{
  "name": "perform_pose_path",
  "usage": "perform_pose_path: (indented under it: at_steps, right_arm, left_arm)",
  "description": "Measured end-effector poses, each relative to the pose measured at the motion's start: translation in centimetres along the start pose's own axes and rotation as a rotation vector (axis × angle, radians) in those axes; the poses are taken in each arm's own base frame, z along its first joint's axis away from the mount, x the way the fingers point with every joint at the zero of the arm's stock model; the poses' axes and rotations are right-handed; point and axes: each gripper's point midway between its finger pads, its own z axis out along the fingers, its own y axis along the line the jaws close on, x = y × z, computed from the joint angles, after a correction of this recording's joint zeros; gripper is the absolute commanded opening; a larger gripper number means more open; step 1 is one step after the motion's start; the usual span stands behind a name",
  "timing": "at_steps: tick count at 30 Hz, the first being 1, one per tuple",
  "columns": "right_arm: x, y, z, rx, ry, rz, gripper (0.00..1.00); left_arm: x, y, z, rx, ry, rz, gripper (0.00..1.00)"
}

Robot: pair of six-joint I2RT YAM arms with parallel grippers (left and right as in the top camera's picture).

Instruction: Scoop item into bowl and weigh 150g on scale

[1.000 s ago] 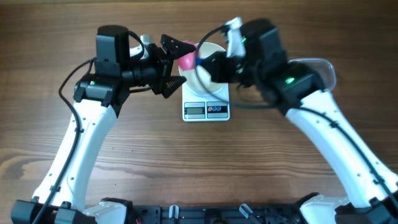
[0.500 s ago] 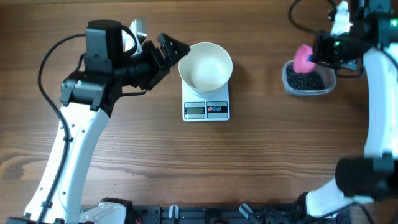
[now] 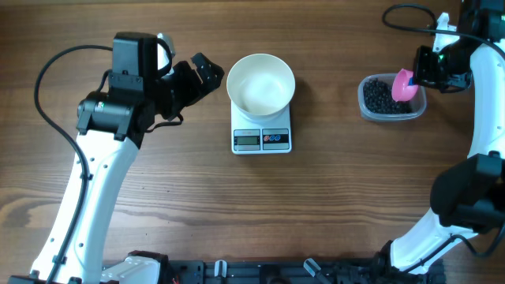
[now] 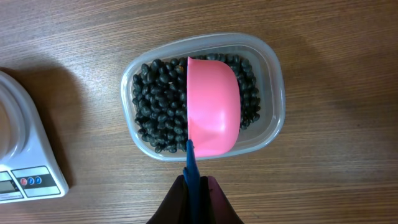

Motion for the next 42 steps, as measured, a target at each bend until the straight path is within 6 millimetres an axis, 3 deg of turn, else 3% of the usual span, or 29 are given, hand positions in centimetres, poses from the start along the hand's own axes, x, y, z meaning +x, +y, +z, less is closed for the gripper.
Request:
perform_pose_path:
  at_steps: [24,25,26,27,28,29,42]
  right_arm:
    - [0.00,0.00,0.00,0.000,0.000,0.000,0.04]
    - [0.00,0.00,0.00,0.000,0.000,0.000,0.07]
    - [-0.03,-0.02,0.00,0.000,-0.001,0.000,0.57]
    - [-0.10,-0.02,0.00,0.000,-0.004,0.000,0.59]
    - [-0.14,0.00,0.00,0.000,-0.006,-0.001,0.28]
    - [-0.19,-0.01,0.00,0.001,-0.008,-0.001,0.04]
    - [-0.52,-0.93,-0.03,0.053,-0.020,-0.016,0.04]
  left_arm:
    - [0.11,0.40,0.00,-0.019,0.002,-0.001,1.00]
    - [0.11,0.40,0.00,-0.019,0.002,-0.001,1.00]
    - [0.12,0.41,0.00,-0.020,0.002,-0.001,1.00]
    - [0.12,0.42,0.00,-0.020,0.002,-0.001,1.00]
    - [0.15,0.44,0.00,-0.021,0.003,-0.002,1.00]
    - [0.20,0.46,0.00,-0.022,0.005,-0.002,1.00]
    - [0.18,0.47,-0.01,-0.022,0.004,-0.002,1.00]
